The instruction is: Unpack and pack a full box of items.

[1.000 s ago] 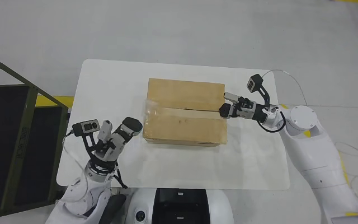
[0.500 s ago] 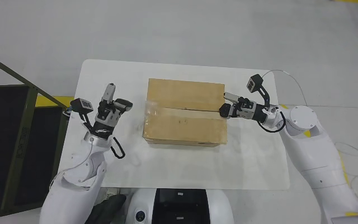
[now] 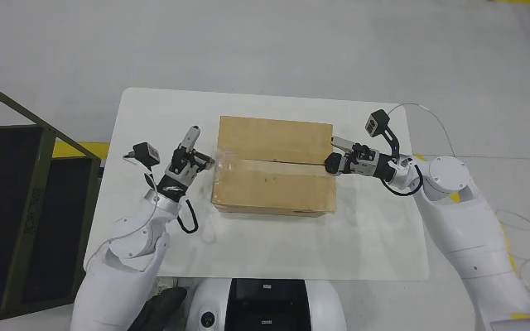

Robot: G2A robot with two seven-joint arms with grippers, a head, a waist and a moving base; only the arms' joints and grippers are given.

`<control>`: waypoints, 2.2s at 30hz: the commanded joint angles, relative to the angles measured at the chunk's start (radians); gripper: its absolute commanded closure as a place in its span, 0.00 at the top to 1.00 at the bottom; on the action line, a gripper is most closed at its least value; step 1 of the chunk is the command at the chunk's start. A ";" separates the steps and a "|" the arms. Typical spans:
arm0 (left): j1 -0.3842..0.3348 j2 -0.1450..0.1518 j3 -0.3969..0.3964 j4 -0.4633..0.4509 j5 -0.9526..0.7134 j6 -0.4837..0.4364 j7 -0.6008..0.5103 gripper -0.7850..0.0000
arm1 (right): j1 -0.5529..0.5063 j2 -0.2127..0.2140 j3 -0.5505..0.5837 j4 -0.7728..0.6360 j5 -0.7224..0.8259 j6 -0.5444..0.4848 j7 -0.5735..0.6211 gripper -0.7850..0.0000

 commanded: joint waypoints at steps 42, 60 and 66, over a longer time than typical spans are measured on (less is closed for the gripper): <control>0.108 -0.006 -0.231 -0.076 -0.147 -0.166 -0.050 1.00 | 0.000 0.000 0.000 0.000 0.000 0.000 0.000 1.00; 0.032 0.008 -0.397 0.193 -0.199 -0.127 -0.235 1.00 | 0.000 0.000 0.000 0.000 0.000 0.000 0.000 1.00; 0.005 0.009 -0.433 0.257 -0.212 -0.133 -0.221 1.00 | 0.000 0.000 0.000 0.000 0.000 0.000 0.000 1.00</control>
